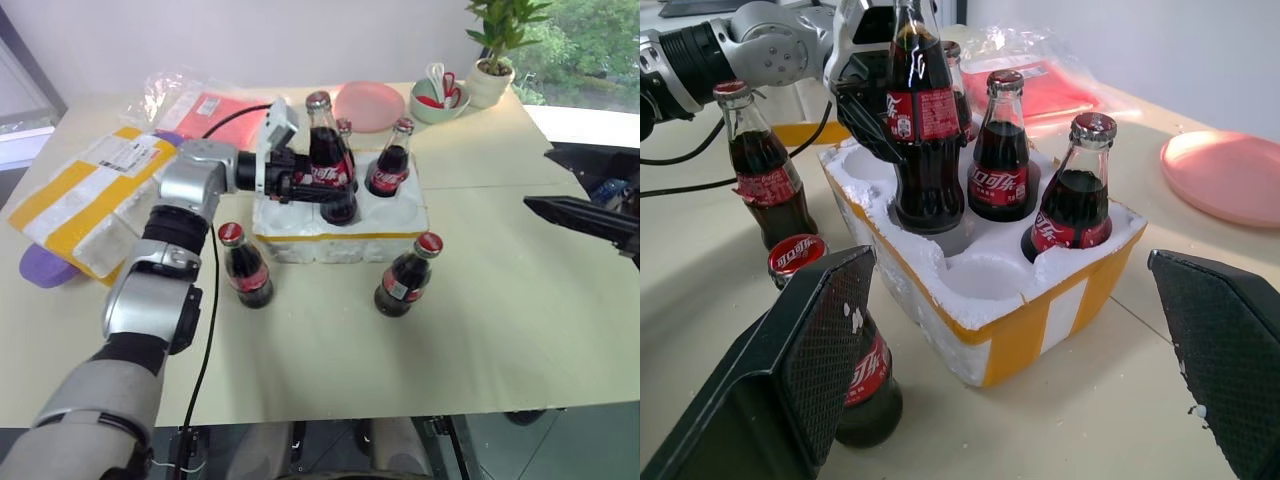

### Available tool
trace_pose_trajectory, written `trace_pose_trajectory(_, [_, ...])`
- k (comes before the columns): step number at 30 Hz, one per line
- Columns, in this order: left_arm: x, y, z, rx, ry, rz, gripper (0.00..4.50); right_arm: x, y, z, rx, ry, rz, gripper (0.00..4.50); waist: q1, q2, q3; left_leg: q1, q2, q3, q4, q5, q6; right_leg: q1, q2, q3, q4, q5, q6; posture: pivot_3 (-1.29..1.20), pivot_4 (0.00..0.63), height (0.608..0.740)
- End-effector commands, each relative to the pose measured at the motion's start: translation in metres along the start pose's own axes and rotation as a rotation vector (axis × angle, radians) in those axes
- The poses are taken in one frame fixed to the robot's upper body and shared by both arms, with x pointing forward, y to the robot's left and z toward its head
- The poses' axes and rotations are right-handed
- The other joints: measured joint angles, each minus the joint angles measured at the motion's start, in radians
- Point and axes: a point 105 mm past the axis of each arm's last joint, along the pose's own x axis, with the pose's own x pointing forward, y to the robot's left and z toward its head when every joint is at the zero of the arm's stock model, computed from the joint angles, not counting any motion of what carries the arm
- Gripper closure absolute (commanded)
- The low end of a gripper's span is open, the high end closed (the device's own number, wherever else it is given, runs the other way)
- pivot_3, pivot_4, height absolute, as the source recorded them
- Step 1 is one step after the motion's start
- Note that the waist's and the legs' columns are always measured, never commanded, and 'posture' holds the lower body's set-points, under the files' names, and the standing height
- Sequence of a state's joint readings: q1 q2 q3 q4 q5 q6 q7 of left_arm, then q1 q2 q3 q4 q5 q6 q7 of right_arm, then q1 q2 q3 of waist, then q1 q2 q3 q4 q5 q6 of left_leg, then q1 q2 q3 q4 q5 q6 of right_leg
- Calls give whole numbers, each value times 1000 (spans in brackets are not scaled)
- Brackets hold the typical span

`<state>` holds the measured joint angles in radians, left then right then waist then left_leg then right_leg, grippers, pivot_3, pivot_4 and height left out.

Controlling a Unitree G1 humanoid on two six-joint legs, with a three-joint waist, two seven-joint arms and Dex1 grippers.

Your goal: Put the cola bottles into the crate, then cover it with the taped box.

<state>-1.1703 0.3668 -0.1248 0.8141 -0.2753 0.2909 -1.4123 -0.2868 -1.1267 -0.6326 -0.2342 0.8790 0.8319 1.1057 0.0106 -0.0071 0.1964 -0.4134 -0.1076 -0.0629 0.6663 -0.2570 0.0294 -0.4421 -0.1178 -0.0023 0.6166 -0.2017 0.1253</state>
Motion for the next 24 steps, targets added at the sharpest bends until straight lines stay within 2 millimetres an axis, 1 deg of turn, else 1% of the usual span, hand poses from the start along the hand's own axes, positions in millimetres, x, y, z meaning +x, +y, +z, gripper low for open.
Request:
trace_pose_trajectory(1, [-9, -1, 20, 65, -16, -12, 727, 0, 5, 9, -53, -20, 18, 0, -1, 0, 0, 0, 0, 0, 0, 0, 0, 0, 0, 0, 0, 0, 0, 0, 150, 740])
trace_pose_trajectory(3, [-12, -1, 19, 73, 0, -17, 45, 1, 5, 9, -55, -17, 20, 0, 0, 0, 0, 0, 0, 0, 0, 0, 0, 0, 0, 0, 0, 0, 0, 0, 150, 740])
trace_pose_trajectory(7, [-18, -2, 18, 91, 13, -13, 45, 4, 3, 8, -56, -20, 25, 0, 1, 0, 0, 0, 0, 0, 0, 0, 0, 0, 0, 0, 0, 0, 0, 0, 150, 740])
trace_pose_trajectory(9, [-25, -5, 19, 103, 17, -11, 45, 6, 1, 7, -56, -19, 33, 0, 2, 0, 0, 0, 0, 0, 1, 0, 0, 0, 0, 0, 0, 0, 0, 0, 150, 740])
trace_pose_trajectory(11, [-36, -8, 23, 120, 11, -5, 45, 8, 0, 6, -55, -18, 45, 0, 1, 0, 0, 0, 0, 0, 1, 0, 0, 0, 0, 0, 0, 0, 0, 0, 150, 740])
trace_pose_trajectory(13, [-49, -11, 29, 105, -4, 15, 45, 11, -1, 6, -53, -22, 57, 0, -2, 0, 0, 0, 0, 0, 1, 0, 0, 0, 0, 0, 0, 0, 0, 0, 150, 740])
trace_pose_trajectory(16, [-76, -19, 40, 106, -23, 72, 45, 16, -3, 4, -49, -25, 81, 0, -8, 0, 0, 0, 0, 0, 0, 0, 0, 0, 0, 0, 1, 0, 0, 0, 150, 740])
trace_pose_trajectory(17, [-82, -22, 41, 106, -24, 89, 45, 18, -3, 3, -49, -26, 87, 0, -9, 0, 0, 0, 0, 0, 0, 0, 0, 0, 0, 0, 1, 0, 0, 0, 150, 740])
trace_pose_trajectory(21, [-117, -48, 49, 101, -20, 160, 45, 25, -7, 3, -44, -29, 115, 0, -20, 1, 0, 0, 0, 0, 0, 0, 0, 0, 0, 1, 1, 0, 0, 0, 150, 740])
trace_pose_trajectory(22, [-122, -53, 50, 97, -19, 170, 45, 26, -8, 3, -43, -29, 119, 0, -22, 1, 0, 0, 0, 0, 0, 0, 0, 0, 0, 1, 1, 0, 0, 0, 150, 740])
trace_pose_trajectory(24, [-140, -69, 50, 79, -13, 222, 45, 28, -9, 2, -41, -27, 130, 0, -22, 1, 0, 0, 0, 0, 0, 0, 0, 0, 0, 0, 1, 0, 0, 0, 150, 740])
